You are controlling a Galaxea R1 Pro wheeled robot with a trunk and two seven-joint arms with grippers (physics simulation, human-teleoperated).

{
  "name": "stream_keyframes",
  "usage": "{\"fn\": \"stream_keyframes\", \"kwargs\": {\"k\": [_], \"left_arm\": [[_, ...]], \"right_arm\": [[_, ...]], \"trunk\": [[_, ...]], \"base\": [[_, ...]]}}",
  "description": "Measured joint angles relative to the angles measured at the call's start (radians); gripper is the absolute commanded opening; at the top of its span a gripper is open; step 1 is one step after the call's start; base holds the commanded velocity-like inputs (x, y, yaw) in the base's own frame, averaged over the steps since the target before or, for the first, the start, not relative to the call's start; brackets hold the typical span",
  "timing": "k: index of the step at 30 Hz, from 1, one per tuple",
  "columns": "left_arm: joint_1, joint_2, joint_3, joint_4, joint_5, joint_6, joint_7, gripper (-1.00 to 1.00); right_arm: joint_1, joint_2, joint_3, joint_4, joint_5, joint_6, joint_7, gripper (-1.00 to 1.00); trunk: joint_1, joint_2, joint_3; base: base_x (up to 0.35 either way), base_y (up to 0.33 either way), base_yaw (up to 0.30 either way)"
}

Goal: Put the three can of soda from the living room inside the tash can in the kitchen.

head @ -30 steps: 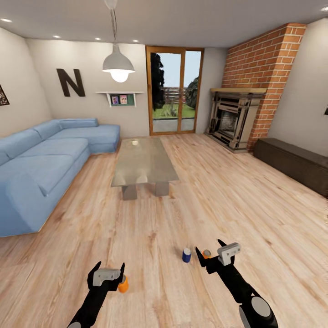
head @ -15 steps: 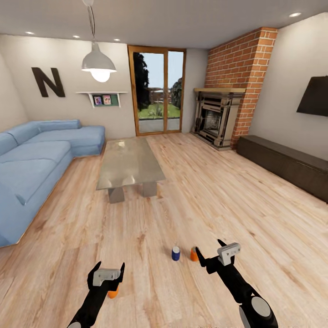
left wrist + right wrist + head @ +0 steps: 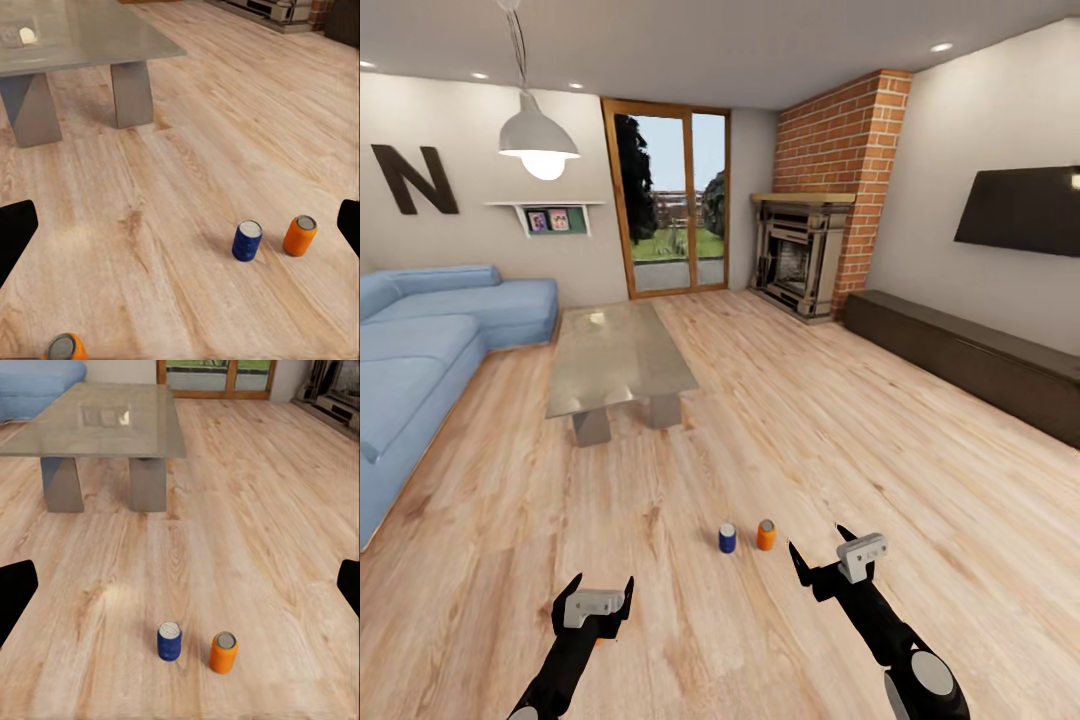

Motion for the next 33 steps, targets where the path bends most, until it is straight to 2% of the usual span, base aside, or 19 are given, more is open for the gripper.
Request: {"fn": "stream_keyframes", "kwargs": {"k": [8, 20, 33], "left_arm": [[0.0, 0.001, -0.001, -0.001, 0.0, 0.001, 0.0, 1.0], [0.0, 0.001, -0.001, -0.001, -0.001, 0.0, 0.0, 1.0], [0.0, 0.001, -0.001, -0.001, -0.001, 0.0, 0.0, 1.0]], "right_arm": [[0.0, 0.0, 0.0, 0.0, 0.0, 0.0, -0.001, 1.0], [0.0, 0.0, 0.0, 0.002, 0.001, 0.0, 0.0, 1.0], [0.0, 0.0, 0.018, 0.002, 0.002, 0.0, -0.001, 1.0]], "trunk": [[0.0, 0.0, 0.0], [0.0, 0.0, 0.0], [0.0, 0.0, 0.0]], "base": [[-0.24, 0.01, -0.194], [-0.039, -0.005, -0.189], [-0.001, -0.212, -0.181]]}}
